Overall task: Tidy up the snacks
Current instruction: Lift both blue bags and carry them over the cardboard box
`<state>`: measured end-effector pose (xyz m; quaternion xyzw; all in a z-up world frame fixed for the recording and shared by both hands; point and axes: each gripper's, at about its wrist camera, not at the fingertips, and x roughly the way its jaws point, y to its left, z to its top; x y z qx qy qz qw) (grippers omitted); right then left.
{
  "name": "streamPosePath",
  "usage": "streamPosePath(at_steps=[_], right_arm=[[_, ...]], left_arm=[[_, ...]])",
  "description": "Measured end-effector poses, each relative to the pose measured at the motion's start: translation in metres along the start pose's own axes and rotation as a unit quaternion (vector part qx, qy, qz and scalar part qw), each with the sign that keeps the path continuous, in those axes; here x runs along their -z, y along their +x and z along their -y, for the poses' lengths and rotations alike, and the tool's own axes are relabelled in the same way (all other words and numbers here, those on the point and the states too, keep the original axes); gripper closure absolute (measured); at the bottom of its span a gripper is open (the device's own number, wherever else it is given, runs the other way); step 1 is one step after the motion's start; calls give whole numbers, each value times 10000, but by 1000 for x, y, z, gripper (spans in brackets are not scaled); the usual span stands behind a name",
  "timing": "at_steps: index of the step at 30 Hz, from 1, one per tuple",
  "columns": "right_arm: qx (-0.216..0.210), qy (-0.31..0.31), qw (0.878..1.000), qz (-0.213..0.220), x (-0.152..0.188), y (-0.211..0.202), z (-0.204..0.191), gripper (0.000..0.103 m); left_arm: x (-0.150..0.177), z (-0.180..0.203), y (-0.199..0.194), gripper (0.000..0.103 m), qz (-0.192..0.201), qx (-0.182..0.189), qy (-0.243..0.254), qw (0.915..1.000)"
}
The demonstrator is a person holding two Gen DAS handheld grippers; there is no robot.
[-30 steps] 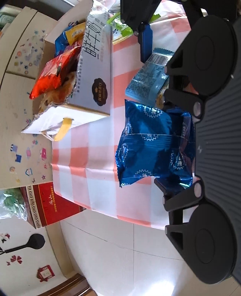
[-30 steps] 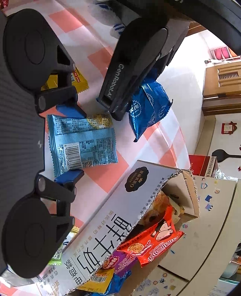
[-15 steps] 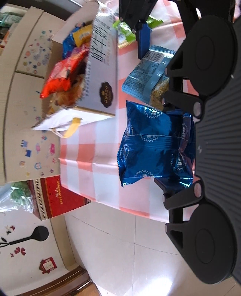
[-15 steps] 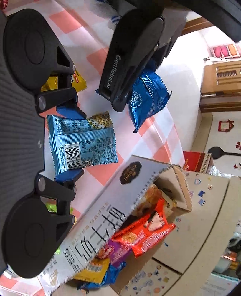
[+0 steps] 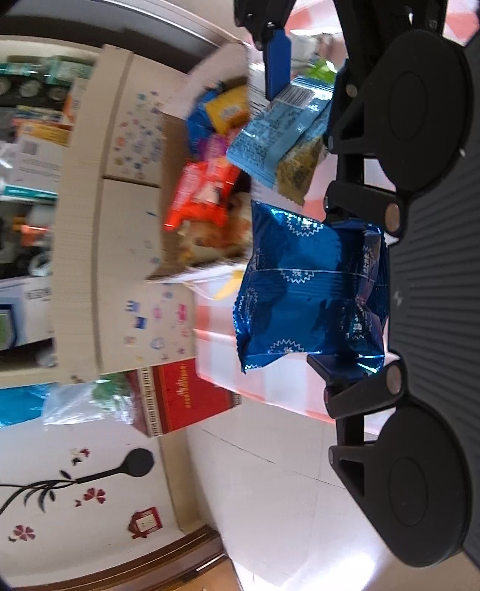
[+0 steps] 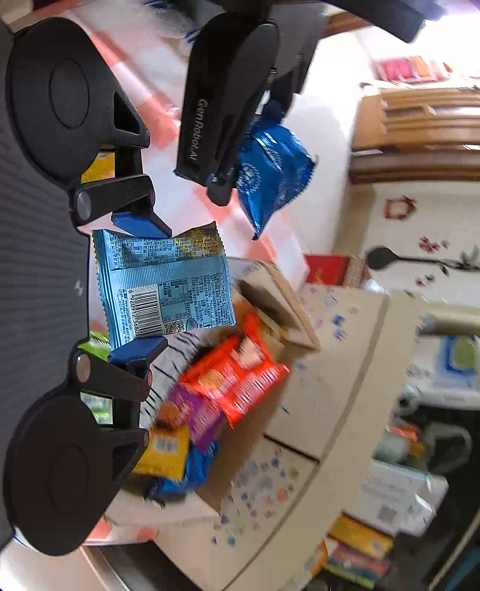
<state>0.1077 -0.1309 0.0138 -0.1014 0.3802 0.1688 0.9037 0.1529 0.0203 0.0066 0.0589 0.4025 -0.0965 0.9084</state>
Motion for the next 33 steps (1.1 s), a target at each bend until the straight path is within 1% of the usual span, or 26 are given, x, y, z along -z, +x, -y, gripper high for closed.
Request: streamPosePath(at_steps=[4, 11, 16, 20, 23, 27, 33], right_arm=[[103, 135, 9995, 248, -7, -11, 11, 40], [326, 384, 9970, 585, -14, -25, 32, 40], [603, 770, 9910, 918, -22, -34, 54, 40], [903, 1184, 9825, 1121, -25, -38, 76, 40], [1023, 1591, 9748, 1181, -23, -38, 94, 40], [1175, 1823, 9691, 1175, -24, -35, 105, 40], [1129, 2162, 9624, 1200, -24, -31, 113, 40]], left_arm=[[-11, 8, -8, 42, 223, 74, -28, 9997], [-24, 21, -16, 42, 460, 246, -96, 9986], [-34, 27, -16, 42, 571, 318, -213, 9976], [-45, 32, -13, 42, 684, 344, -269, 9967], [-54, 37, -7, 42, 790, 348, -311, 9958], [-65, 44, 4, 42, 810, 408, -402, 9951], [-78, 58, 22, 42, 820, 503, -520, 9940]])
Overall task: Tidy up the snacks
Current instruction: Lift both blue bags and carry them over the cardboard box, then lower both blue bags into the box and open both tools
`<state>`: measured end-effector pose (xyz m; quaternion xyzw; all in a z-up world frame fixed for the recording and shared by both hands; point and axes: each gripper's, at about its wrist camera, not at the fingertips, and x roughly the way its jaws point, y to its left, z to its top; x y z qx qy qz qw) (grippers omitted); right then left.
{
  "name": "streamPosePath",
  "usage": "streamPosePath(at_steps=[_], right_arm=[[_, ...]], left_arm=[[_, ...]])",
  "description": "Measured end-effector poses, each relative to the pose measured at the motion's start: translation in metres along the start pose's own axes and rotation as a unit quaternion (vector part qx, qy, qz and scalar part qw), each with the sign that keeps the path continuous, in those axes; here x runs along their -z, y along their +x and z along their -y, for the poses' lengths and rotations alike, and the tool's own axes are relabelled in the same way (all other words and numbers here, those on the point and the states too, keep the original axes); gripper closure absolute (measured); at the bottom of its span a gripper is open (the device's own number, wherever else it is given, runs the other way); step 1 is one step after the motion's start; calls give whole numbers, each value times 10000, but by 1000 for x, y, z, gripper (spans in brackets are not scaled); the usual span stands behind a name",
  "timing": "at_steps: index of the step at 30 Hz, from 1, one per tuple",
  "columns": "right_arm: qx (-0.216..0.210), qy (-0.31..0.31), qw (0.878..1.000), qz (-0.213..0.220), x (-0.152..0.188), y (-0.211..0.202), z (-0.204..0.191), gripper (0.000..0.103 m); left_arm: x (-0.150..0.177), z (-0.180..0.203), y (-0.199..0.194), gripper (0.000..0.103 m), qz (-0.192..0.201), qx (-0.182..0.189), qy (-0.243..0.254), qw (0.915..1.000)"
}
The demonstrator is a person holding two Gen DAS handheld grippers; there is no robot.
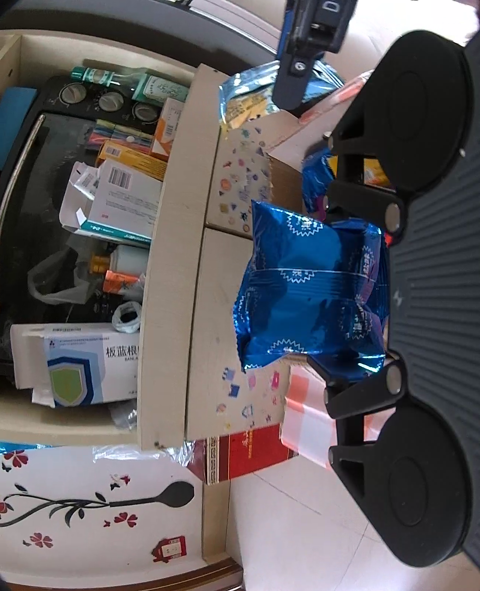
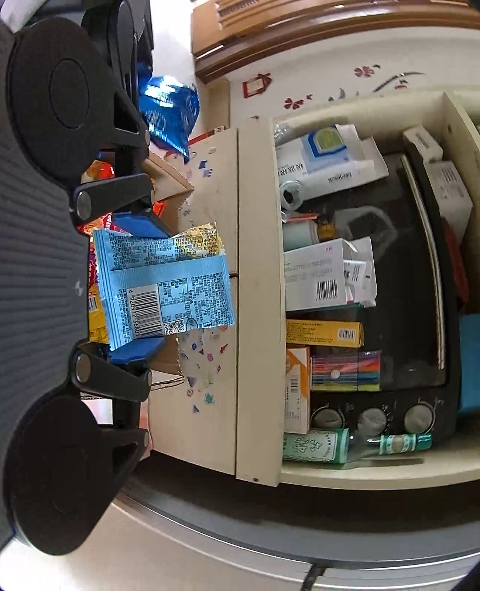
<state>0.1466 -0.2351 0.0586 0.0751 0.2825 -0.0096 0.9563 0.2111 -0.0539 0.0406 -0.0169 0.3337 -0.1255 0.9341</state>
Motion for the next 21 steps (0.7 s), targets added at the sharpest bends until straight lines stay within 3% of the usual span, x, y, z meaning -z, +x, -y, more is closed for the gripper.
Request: streamPosePath(at_steps=[8, 10, 12, 21], right_arm=[[143, 518, 9985, -33, 1, 22, 19, 39], [183, 691, 9974, -53, 5, 29, 24, 34], [244, 908, 9955, -152, 10, 36, 31, 29], [218, 1159, 9927, -236, 8, 26, 39, 14]], left_arm=[[-4, 15, 28, 41, -24, 154, -128, 9998], [-3, 19, 38, 40, 12, 248, -162, 9996], [0, 21, 47, 24, -10, 243, -180, 9995], [-2, 28, 30, 13, -12, 177, -238, 9996]])
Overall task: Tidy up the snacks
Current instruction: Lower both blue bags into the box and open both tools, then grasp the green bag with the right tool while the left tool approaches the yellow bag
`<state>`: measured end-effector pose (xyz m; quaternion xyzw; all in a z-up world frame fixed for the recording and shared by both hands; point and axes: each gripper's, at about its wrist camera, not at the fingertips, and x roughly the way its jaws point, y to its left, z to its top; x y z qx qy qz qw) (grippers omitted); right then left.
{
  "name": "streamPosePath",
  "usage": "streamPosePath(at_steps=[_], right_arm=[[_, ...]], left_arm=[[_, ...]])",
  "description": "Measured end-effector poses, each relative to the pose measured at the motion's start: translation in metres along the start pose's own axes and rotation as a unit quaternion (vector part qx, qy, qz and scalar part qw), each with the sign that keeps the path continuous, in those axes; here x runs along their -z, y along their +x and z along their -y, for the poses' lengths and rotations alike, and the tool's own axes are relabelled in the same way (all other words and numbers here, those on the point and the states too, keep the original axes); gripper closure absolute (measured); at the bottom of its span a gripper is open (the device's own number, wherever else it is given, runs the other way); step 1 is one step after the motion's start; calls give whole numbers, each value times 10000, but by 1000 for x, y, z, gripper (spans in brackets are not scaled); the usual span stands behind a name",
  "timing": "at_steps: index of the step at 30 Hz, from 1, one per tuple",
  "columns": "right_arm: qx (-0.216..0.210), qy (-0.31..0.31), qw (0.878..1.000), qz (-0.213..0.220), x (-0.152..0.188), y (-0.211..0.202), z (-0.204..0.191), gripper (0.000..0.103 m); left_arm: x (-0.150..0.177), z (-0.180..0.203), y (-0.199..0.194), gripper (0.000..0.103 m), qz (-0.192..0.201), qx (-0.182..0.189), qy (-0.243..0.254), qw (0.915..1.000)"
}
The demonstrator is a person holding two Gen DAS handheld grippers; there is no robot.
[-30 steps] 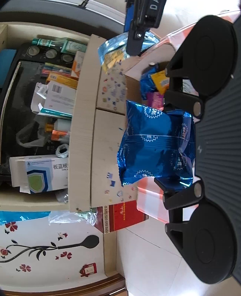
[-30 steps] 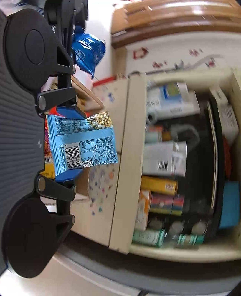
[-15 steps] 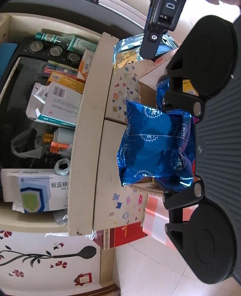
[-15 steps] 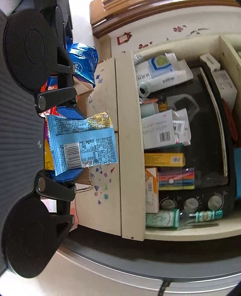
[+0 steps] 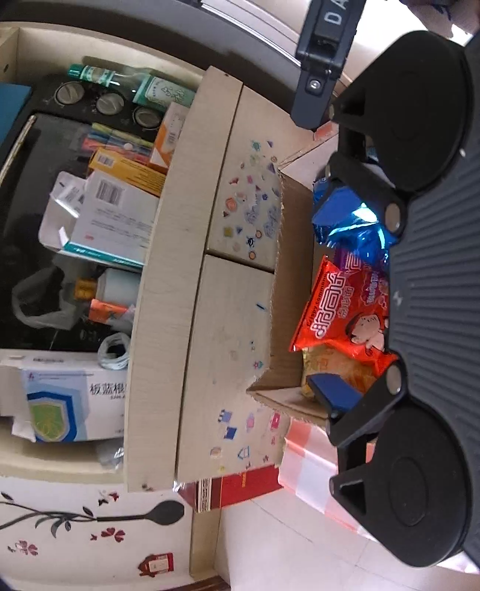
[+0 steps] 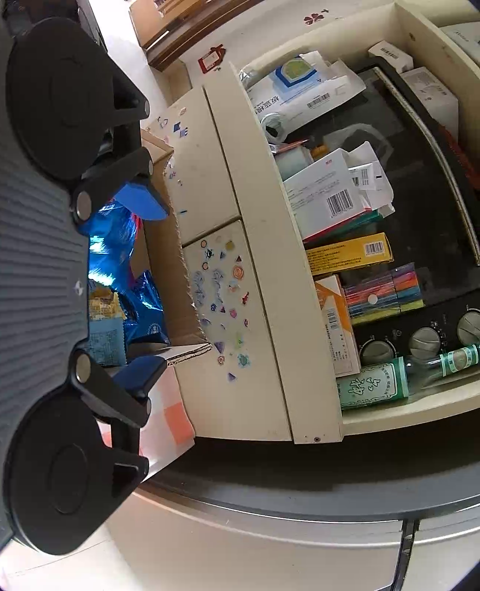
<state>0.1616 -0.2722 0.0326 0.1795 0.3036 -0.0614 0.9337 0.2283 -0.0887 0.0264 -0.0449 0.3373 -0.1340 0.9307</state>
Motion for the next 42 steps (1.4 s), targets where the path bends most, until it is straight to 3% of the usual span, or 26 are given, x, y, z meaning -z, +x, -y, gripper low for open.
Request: streamPosePath(at_steps=[7, 23, 36, 42], right_arm=[[-89, -115, 9996, -249, 4, -5, -4, 10], [-534, -774, 9930, -719, 17, -21, -12, 4], [-1107, -1646, 9669, -1603, 54, -15, -20, 3], [-1054, -1849, 9571, -1967, 72, -1, -22, 3]], left_arm=[[8, -7, -26, 13, -129, -162, 220, 9995], [49, -50, -80, 12, -522, -280, 147, 9981], [95, -71, -85, 11, -1287, -159, 429, 9906], [112, -72, -79, 11, -1622, -16, 517, 9854]])
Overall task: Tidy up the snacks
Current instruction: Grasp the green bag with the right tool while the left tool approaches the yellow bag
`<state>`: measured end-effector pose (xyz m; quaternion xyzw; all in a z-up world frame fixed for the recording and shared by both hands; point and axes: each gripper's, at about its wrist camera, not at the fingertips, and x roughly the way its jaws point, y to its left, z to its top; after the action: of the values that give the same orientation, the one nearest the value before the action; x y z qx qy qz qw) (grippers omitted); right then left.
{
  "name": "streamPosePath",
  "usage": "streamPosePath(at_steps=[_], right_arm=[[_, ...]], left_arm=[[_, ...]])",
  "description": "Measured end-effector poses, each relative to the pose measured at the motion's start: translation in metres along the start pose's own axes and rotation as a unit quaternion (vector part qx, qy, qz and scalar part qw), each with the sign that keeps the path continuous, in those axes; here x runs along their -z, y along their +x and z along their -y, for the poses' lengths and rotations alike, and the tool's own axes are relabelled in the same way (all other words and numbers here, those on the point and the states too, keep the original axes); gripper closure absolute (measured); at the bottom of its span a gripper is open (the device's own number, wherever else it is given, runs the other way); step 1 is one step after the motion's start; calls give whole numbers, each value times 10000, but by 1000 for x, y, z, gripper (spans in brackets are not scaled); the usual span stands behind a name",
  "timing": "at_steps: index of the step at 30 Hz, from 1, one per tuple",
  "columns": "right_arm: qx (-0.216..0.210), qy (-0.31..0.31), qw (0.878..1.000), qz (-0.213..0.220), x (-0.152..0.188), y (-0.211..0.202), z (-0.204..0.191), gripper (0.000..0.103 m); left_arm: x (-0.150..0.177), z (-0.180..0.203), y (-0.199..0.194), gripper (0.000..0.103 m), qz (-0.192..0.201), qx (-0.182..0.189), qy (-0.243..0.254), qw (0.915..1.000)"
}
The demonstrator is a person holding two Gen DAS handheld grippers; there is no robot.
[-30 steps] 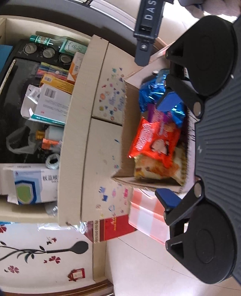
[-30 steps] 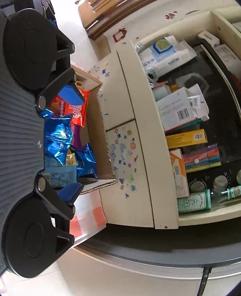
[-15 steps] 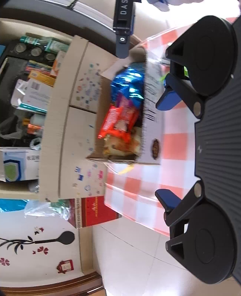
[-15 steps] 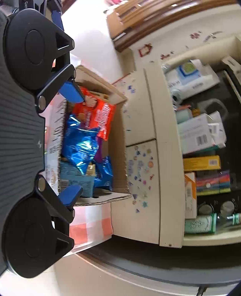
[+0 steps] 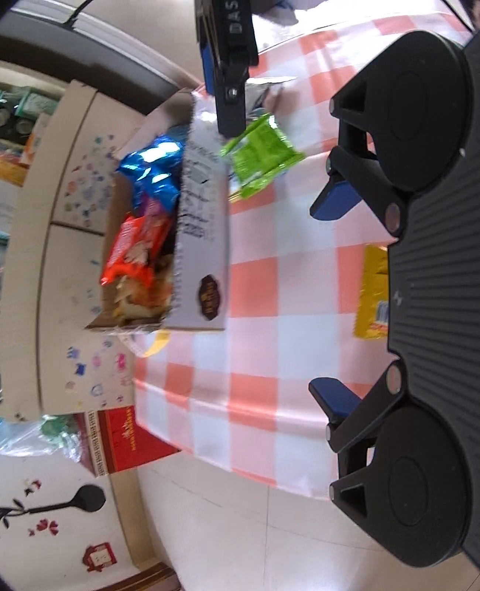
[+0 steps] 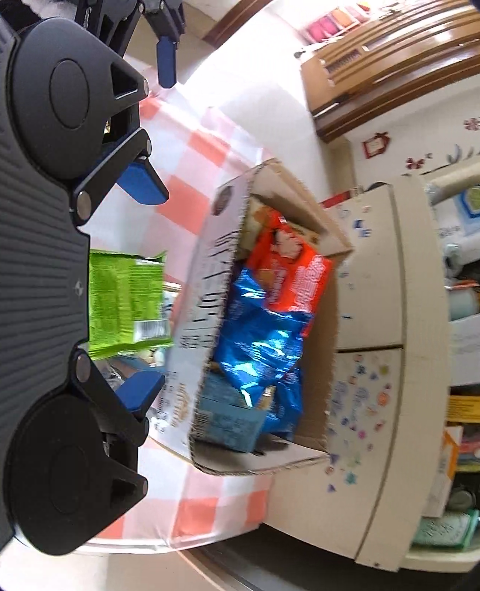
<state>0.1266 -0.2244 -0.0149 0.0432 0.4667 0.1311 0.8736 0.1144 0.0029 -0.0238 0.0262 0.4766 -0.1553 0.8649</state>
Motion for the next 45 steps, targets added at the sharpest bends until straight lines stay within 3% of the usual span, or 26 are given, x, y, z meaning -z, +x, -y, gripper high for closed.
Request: streamPosePath(at_steps=[10, 23, 31, 37, 43, 45], right_arm=[[229, -123, 9991, -337, 16, 29, 0, 3], [489, -505, 9968, -386, 23, 51, -14, 4], [477, -951, 9934, -422, 27, 54, -29, 21], [251, -1321, 9896, -505, 29, 49, -42, 24], [-12, -1676, 9837, -654, 36, 45, -53, 24], [-116, -1787, 9810, -741, 39, 44, -56, 24]], left_arm=[[16, 3, 12, 11, -320, -41, 230, 9992], [32, -4, 29, 11, -691, -8, 274, 9972], [39, -1, 36, 11, -790, -1, 403, 9961], [43, 4, 35, 10, -669, -204, 619, 9956], [38, -6, 30, 33, -515, -302, 380, 9975], [36, -13, 30, 35, -479, -397, 208, 9978]])
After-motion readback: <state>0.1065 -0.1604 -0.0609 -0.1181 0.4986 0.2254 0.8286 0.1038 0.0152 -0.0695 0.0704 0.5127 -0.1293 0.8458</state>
